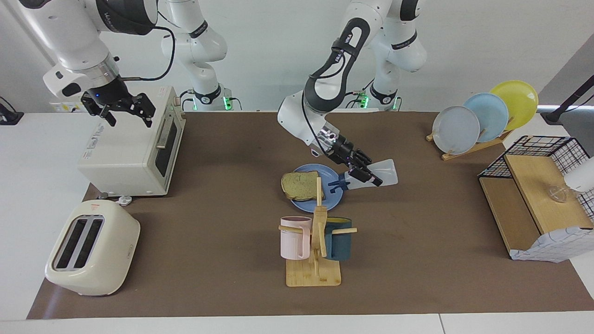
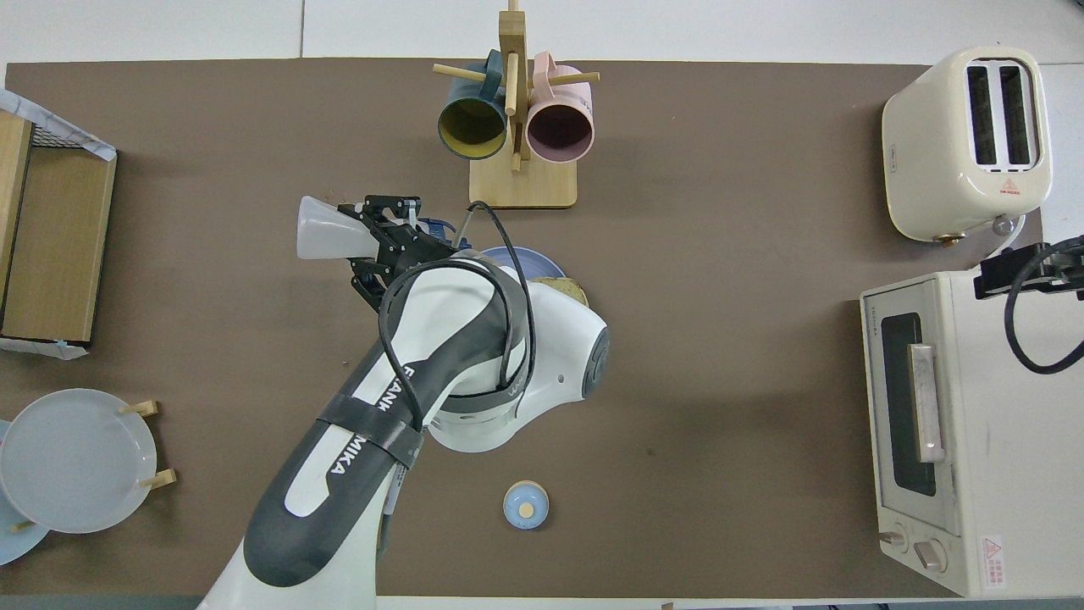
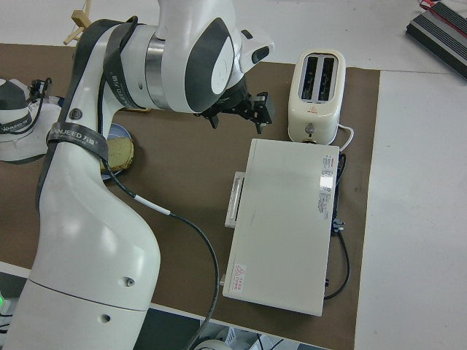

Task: Put bread on plate and add seasoning
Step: 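Tilt and shake the bottle over the bread with the left gripper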

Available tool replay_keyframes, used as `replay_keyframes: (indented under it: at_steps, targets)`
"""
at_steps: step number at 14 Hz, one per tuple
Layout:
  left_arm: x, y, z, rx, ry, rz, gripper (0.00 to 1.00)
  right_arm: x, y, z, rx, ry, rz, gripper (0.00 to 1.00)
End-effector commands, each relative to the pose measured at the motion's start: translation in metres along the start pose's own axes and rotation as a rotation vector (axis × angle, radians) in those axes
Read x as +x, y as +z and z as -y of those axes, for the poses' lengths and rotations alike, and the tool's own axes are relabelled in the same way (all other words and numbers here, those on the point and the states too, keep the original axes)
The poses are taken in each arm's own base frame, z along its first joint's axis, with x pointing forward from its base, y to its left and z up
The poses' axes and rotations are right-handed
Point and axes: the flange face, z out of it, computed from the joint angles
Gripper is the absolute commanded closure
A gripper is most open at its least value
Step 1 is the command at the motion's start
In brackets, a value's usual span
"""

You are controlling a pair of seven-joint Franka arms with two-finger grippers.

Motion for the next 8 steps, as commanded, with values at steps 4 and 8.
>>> replay_keyframes:
  at_steps: [4,8]
  targets:
    - [0.005,-0.017,-0.012,0.012,0.02,0.016,1.0,0.001,-0.002,0.004,-0.005,-0.021,-0.001,0.0]
    - [-0.001,0.027,0.001,-0.002,0.001,0.011,1.0,-0.001,-0.002,0.003,-0.004,-0.018,0.006,0.0]
